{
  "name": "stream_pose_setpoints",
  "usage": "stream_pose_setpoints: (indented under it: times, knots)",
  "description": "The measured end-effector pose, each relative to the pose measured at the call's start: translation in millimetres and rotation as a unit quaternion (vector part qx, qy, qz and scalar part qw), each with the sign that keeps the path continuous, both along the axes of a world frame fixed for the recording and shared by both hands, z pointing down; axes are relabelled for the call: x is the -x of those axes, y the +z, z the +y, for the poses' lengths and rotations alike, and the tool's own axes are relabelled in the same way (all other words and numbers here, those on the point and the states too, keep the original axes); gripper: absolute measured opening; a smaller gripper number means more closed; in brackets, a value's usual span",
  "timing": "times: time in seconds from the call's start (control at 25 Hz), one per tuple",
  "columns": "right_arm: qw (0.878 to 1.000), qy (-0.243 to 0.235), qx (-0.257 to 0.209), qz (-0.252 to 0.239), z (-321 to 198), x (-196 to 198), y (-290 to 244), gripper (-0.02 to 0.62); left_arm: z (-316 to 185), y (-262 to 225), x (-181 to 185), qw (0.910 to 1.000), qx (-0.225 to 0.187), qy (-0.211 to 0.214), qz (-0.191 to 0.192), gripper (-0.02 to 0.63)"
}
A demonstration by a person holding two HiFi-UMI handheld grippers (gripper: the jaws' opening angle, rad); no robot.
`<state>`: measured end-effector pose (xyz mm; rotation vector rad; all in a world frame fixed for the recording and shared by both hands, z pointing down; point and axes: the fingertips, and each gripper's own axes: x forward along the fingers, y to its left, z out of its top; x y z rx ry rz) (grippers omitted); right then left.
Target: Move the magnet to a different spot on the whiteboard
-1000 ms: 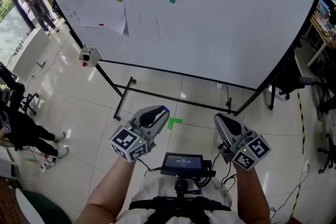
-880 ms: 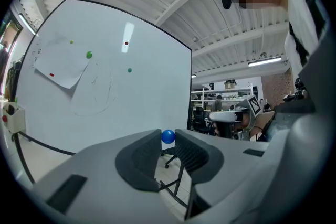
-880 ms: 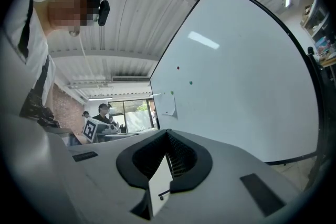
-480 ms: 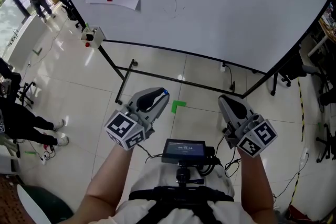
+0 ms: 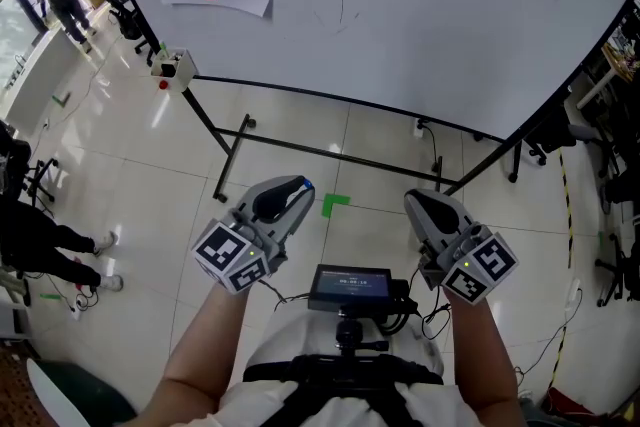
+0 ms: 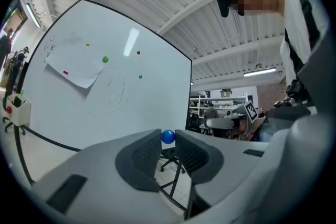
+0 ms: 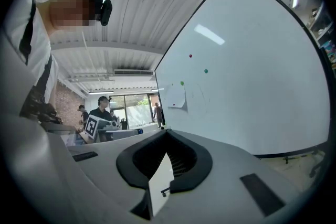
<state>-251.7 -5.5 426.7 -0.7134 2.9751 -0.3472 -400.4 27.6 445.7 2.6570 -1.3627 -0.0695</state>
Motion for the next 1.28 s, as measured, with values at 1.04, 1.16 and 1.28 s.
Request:
stream_pose_setpoints:
  times: [1.04, 1.16, 1.28]
  knots:
    - [1.0, 0.01, -0.006, 0.006, 17.6, 11.9, -9.9, 0.029, 21.9, 2.2, 10.6, 0.9996, -0.001, 0.012, 0.027, 0.11]
    - [1.0, 0.015, -0.006, 0.005, 17.4, 8.9, -8.7, 0.029, 20.6, 2.1, 8.9, 0.9995, -0.001, 0.013, 0.028, 0.112]
    - [1.0, 0.016, -0.004, 0.005, 16.9, 10.5, -7.3, 0.029, 19.2, 2.5, 12.2, 0.9995, 0.0, 0.011, 0.029, 0.112]
